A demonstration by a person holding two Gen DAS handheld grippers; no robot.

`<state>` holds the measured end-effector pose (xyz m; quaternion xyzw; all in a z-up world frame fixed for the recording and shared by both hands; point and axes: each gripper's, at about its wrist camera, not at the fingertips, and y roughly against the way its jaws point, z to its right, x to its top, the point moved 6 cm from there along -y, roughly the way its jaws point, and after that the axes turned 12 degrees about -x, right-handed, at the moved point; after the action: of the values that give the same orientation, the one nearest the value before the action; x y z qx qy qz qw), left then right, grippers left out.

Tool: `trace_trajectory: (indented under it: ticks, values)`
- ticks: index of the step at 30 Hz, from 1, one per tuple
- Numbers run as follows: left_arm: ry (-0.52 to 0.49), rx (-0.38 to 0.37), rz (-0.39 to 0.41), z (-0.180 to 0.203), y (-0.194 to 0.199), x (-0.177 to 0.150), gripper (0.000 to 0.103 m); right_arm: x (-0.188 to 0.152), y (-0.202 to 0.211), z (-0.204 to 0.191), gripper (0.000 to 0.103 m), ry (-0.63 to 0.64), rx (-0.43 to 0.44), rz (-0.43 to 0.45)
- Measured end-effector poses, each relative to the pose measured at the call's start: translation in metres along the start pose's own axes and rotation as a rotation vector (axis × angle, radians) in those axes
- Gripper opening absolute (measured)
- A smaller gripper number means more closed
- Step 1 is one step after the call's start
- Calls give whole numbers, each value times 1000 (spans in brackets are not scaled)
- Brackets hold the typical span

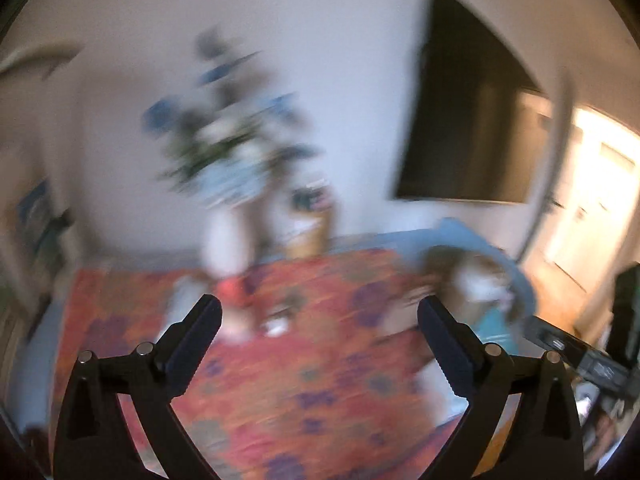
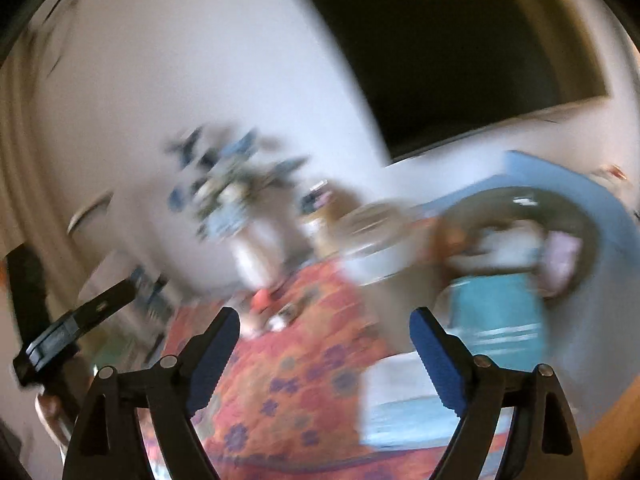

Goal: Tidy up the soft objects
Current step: 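Move both tools back over the quilt toward the white sock and packet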

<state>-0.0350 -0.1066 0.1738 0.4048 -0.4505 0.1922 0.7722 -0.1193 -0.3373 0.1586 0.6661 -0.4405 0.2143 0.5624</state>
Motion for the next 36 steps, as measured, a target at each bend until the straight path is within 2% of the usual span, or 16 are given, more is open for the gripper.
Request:
trace_trajectory:
  ticks: [2,3,4,6,8,11,13,16,18,20,26,33,36]
  values:
    - [75,109,-22,-54,1,-20,98,-14,-17,-33,86,82,18,-32]
    - [88,147,-27,-69,2,-29,98,-24,-31,-54,86,138,24,-59]
    - [98,217,-48,-94,-3,-42,98,-34,-44,-70,86,181,29,-86]
    - [101,292,-87,-124,-11,-63,98,-59,-81,-99,86,261,29,-156]
    - [102,339,-137,-150,-28,-88,98,-84,-122,-114,86,331,-12,-215]
    - [130,360,-178,-177,-45,-117,98,-112,-171,-119,86,365,-48,-296]
    - [154,364,-187,-188,-50,-130,98,-124,-192,-109,86,341,-64,-337]
    - [189,341,-215,-196,-56,-137,98,-131,-203,-95,86,289,-75,-381]
    - [175,350,-205,-195,-58,-136,98,-127,-202,-91,86,262,-56,-368]
    - [160,359,-231,-193,-63,-139,98,-130,-204,-87,86,241,-59,-376]
    - [78,381,-242,-179,-67,-139,98,-130,-202,-95,86,297,-102,-362]
    - [85,374,-237,-179,-66,-139,98,-131,-201,-95,86,300,-108,-361]
    - [92,342,-239,-176,-62,-136,98,-131,-201,-95,86,305,-114,-371]
